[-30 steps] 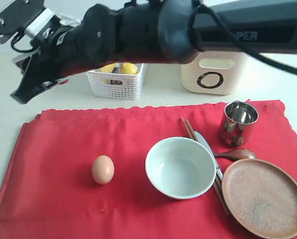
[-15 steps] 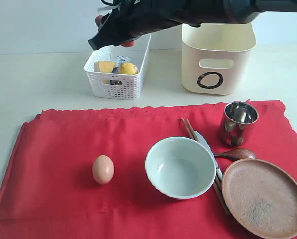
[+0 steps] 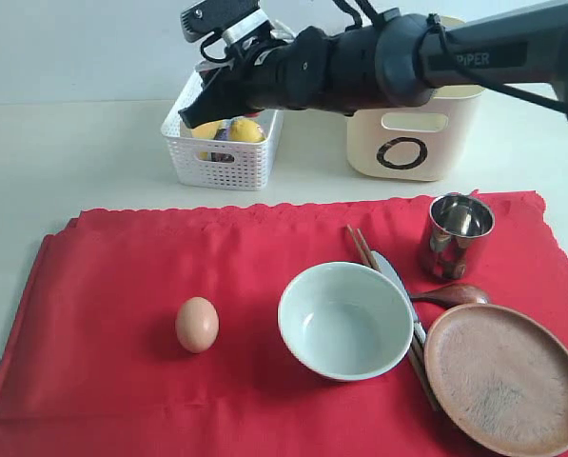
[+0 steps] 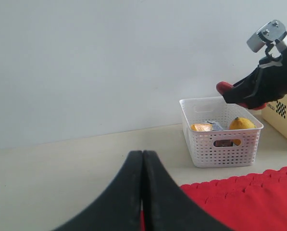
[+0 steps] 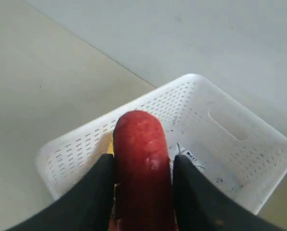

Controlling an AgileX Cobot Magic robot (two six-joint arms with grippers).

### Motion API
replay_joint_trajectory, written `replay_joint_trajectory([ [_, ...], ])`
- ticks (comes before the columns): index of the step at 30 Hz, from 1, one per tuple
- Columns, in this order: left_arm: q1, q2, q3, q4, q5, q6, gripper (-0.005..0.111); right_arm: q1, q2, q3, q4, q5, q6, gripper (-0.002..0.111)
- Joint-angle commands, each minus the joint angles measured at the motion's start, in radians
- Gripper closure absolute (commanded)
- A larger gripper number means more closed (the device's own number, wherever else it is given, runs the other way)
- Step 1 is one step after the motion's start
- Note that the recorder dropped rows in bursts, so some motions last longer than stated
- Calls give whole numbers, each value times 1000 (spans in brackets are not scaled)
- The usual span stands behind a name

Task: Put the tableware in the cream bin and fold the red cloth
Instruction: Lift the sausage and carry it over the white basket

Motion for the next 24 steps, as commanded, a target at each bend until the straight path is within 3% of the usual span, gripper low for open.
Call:
replay_joint_trajectory([
  [1,-4,-6,3,0,1,2,106,-6,16,-1,12,-80,14,94],
  [13,-4,-6,3,0,1,-2,106,-6,46,-1,36,-160,25,51],
  [21,-4,-6,3,0,1,1,106,-6,46,-1,98,-159,70,43],
  [24,-4,-6,3,0,1,-2,106,-6,40,-1,156,-84,92,43],
])
